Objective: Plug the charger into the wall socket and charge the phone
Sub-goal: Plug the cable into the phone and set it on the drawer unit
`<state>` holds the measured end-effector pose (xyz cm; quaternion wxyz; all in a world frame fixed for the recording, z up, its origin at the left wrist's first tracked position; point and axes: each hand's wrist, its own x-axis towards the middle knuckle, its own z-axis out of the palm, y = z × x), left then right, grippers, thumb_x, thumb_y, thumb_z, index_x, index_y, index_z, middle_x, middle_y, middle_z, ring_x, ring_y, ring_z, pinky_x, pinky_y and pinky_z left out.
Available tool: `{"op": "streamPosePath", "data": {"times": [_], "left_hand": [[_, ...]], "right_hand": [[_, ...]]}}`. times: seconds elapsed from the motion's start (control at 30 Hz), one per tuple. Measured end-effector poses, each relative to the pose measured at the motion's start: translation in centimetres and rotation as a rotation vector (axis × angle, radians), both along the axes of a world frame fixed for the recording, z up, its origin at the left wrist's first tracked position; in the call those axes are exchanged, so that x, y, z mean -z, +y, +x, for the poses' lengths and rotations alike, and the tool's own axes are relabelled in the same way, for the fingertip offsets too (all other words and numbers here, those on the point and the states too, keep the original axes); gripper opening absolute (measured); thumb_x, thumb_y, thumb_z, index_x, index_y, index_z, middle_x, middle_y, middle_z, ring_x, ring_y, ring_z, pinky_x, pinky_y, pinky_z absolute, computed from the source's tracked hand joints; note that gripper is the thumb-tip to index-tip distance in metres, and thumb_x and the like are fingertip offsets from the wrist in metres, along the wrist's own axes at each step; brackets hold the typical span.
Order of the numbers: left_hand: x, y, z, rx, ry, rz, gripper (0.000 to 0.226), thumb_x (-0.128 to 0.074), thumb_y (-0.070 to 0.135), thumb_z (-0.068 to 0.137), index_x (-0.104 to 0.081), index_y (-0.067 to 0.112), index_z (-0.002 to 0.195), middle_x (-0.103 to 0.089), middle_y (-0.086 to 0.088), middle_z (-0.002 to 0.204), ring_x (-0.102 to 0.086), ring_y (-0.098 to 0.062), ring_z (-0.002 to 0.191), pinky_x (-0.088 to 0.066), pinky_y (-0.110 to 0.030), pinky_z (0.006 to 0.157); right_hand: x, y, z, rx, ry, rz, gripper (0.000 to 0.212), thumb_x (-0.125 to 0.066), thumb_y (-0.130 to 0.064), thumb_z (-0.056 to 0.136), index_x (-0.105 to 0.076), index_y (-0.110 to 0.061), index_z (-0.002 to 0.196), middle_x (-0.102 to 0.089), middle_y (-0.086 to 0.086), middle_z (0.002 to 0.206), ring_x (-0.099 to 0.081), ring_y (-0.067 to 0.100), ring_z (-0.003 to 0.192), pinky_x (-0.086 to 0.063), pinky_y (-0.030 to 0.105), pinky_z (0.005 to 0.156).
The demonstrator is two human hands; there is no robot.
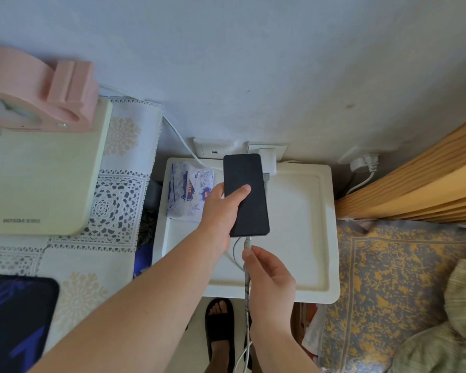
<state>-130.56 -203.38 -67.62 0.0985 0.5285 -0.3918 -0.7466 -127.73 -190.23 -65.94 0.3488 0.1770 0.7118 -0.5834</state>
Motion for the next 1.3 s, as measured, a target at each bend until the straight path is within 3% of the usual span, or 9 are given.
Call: {"op": "streamPosePath", "data": {"times": [0.13, 0.3, 0.43, 0.5, 0.6, 0.73, 0.97, 1.17, 1.3], "left_hand": [[0.3, 0.0, 0.2, 0.035, -0.007, -0.035, 0.022, -0.072, 0.030, 0.081, -0.064, 0.024, 0.100, -0.073, 0.001, 0.094, -0.071, -0.014, 0.078, -0.058, -0.027, 0.054], [0.6, 0.2, 0.1, 0.079, -0.024, -0.076, 0.015, -0.071, 0.032, 0.081, -0.063, 0.029, 0.094, -0.073, 0.002, 0.095, -0.071, -0.018, 0.086, -0.059, -0.034, 0.067], [0.5, 0.3, 0.1, 0.087, -0.030, -0.117, 0.018, -0.070, 0.033, 0.082, -0.061, 0.028, 0.097, -0.072, 0.000, 0.099, -0.070, -0.019, 0.089, -0.058, -0.034, 0.067], [0.5, 0.6, 0.2, 0.094, -0.029, -0.145, 0.022, -0.070, 0.033, 0.083, -0.061, 0.026, 0.102, -0.072, 0.001, 0.099, -0.070, -0.017, 0.088, -0.056, -0.027, 0.059], [0.6, 0.8, 0.4, 0.079, -0.012, -0.136, 0.019, -0.070, 0.031, 0.083, -0.063, 0.027, 0.101, -0.074, 0.007, 0.090, -0.070, -0.011, 0.081, -0.053, -0.020, 0.052], [0.6, 1.1, 0.4, 0.106, 0.014, -0.134, 0.011, -0.070, 0.031, 0.083, -0.063, 0.034, 0.091, -0.074, 0.018, 0.075, -0.070, -0.001, 0.073, -0.053, -0.019, 0.059], [0.3, 1.4, -0.4, 0.106, 0.017, -0.126, 0.013, -0.071, 0.033, 0.082, -0.064, 0.035, 0.092, -0.075, 0.006, 0.097, -0.070, -0.016, 0.094, -0.057, -0.041, 0.087], [0.4, 2.2, 0.7, 0.092, -0.022, -0.103, 0.018, -0.070, 0.040, 0.079, -0.064, 0.035, 0.096, -0.072, 0.005, 0.107, -0.066, -0.020, 0.105, -0.050, -0.049, 0.097], [0.3, 2.2, 0.8, 0.096, 0.003, -0.083, 0.024, -0.072, 0.040, 0.078, -0.065, 0.033, 0.100, -0.073, 0.006, 0.107, -0.066, -0.019, 0.106, -0.050, -0.048, 0.098]], "right_hand": [[0.0, 0.0, 0.1, 0.009, -0.037, -0.005, 0.007, -0.071, -0.029, 0.080, -0.074, -0.026, 0.085, -0.066, -0.007, 0.069, -0.057, 0.012, 0.065, -0.045, 0.027, 0.071], [0.0, 0.1, -0.2, 0.004, -0.035, 0.002, 0.006, -0.071, -0.025, 0.080, -0.074, -0.024, 0.086, -0.074, -0.013, 0.077, -0.064, -0.004, 0.072, -0.043, 0.015, 0.064], [-0.1, -0.1, -0.4, 0.000, -0.063, -0.003, 0.005, -0.071, -0.024, 0.080, -0.074, -0.022, 0.083, -0.071, -0.009, 0.069, -0.062, -0.001, 0.060, -0.043, 0.017, 0.063], [-0.1, -0.1, -0.5, 0.003, -0.085, -0.010, 0.007, -0.070, -0.023, 0.081, -0.075, -0.020, 0.084, -0.063, -0.005, 0.063, -0.054, 0.008, 0.053, -0.042, 0.023, 0.063], [0.1, 0.0, -0.5, 0.009, -0.104, -0.013, 0.008, -0.069, -0.021, 0.082, -0.074, -0.017, 0.086, -0.057, -0.005, 0.063, -0.046, 0.008, 0.054, -0.038, 0.024, 0.058], [0.2, 0.0, -0.5, 0.016, -0.108, -0.011, 0.007, -0.068, -0.022, 0.082, -0.073, -0.018, 0.085, -0.056, -0.006, 0.062, -0.045, 0.009, 0.054, -0.036, 0.024, 0.057], [0.1, 0.0, -1.1, 0.034, -0.061, -0.011, 0.006, -0.069, -0.021, 0.082, -0.073, -0.019, 0.084, -0.060, -0.009, 0.064, -0.049, 0.009, 0.059, -0.040, 0.023, 0.062], [-0.1, 0.6, -0.6, 0.022, -0.070, 0.015, 0.004, -0.069, -0.023, 0.082, -0.072, -0.024, 0.080, -0.071, -0.011, 0.071, -0.062, 0.004, 0.069, -0.043, 0.015, 0.058], [-0.2, 0.9, -0.5, -0.001, -0.053, 0.021, 0.002, -0.070, -0.025, 0.081, -0.072, -0.026, 0.081, -0.071, -0.010, 0.072, -0.061, 0.008, 0.070, -0.046, 0.024, 0.068]]}}
